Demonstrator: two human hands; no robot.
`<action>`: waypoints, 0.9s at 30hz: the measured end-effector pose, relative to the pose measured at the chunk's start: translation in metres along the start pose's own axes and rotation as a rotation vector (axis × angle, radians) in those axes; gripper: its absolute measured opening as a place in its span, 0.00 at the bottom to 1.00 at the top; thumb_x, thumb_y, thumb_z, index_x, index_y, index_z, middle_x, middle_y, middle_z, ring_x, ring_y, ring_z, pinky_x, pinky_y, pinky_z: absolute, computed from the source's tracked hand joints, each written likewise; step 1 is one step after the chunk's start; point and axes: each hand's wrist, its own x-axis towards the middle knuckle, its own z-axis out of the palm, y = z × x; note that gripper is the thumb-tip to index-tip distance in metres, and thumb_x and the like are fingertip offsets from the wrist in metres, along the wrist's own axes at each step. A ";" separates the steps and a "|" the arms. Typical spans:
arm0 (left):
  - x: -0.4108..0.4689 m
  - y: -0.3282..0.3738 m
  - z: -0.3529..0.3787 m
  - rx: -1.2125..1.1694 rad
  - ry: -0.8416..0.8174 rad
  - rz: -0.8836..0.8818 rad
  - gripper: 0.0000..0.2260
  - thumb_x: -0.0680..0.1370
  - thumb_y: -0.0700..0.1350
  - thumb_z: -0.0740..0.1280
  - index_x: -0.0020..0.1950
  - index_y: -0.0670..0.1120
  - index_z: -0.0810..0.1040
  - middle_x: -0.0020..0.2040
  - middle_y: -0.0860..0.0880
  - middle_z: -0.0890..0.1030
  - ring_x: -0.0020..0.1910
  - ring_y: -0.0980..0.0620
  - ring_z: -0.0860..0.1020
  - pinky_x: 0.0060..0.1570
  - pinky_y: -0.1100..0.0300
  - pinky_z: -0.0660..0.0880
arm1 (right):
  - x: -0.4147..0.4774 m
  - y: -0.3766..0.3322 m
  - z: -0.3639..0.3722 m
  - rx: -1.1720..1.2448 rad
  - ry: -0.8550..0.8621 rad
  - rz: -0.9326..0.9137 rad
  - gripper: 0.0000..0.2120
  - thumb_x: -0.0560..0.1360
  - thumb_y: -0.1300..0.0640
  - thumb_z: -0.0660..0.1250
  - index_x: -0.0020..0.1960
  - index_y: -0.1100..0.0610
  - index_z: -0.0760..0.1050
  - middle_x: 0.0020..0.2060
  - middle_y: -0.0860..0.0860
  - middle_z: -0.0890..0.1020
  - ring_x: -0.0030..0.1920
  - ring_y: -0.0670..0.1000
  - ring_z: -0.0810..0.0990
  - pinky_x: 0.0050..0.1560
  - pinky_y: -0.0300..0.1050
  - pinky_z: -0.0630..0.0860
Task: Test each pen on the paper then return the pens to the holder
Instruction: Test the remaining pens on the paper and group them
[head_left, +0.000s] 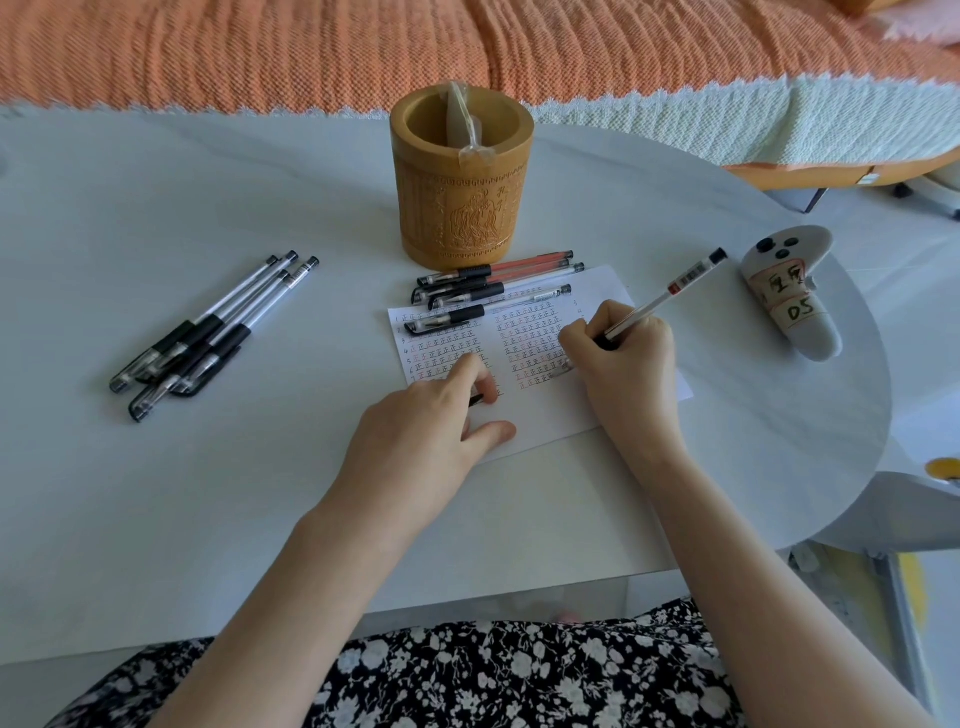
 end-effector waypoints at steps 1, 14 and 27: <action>0.000 0.000 0.000 -0.003 -0.001 -0.001 0.12 0.75 0.58 0.65 0.52 0.54 0.68 0.31 0.58 0.71 0.39 0.53 0.76 0.36 0.60 0.65 | 0.000 0.000 0.000 0.001 0.000 -0.001 0.15 0.68 0.68 0.64 0.30 0.65 0.58 0.26 0.50 0.56 0.29 0.45 0.54 0.28 0.38 0.50; 0.000 -0.001 0.000 -0.002 0.005 0.008 0.12 0.75 0.58 0.65 0.52 0.54 0.68 0.31 0.58 0.71 0.40 0.53 0.77 0.36 0.59 0.66 | 0.000 -0.001 0.001 0.011 -0.006 0.001 0.16 0.68 0.68 0.65 0.29 0.60 0.60 0.25 0.48 0.57 0.27 0.45 0.54 0.27 0.36 0.51; -0.001 -0.001 -0.001 -0.003 0.004 0.001 0.12 0.75 0.57 0.65 0.50 0.54 0.67 0.29 0.55 0.69 0.29 0.60 0.69 0.31 0.63 0.65 | -0.001 -0.002 0.000 0.008 0.014 -0.011 0.16 0.68 0.69 0.64 0.29 0.62 0.58 0.26 0.49 0.56 0.28 0.45 0.54 0.27 0.37 0.50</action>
